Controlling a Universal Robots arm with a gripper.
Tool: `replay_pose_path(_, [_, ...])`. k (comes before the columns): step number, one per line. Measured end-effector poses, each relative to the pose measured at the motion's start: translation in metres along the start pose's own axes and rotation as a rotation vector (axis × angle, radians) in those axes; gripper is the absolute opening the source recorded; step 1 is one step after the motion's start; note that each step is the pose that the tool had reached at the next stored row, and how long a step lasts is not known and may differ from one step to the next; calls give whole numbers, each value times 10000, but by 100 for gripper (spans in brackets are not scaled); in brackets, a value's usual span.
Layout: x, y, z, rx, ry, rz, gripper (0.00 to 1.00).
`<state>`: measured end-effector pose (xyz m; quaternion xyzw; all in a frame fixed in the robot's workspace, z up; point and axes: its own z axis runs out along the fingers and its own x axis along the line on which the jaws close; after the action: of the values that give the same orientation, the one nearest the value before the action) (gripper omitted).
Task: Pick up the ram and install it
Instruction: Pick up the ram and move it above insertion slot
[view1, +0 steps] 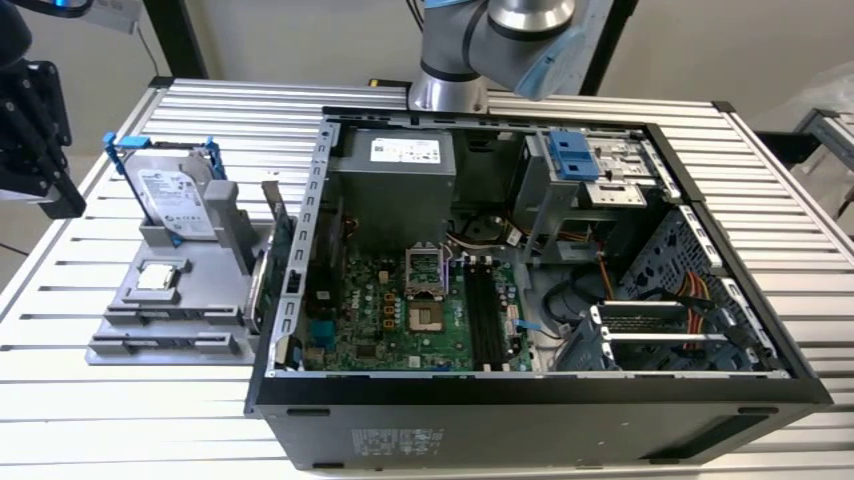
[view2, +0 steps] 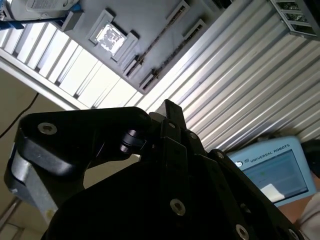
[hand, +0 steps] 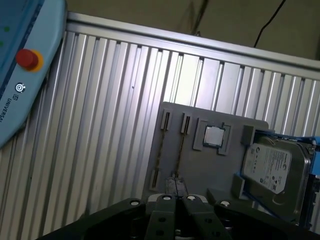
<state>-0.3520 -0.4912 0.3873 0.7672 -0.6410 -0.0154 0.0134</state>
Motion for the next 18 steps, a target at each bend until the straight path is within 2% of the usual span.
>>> replay_pose_path(18, [0, 0, 0, -2, 18, -430, 0])
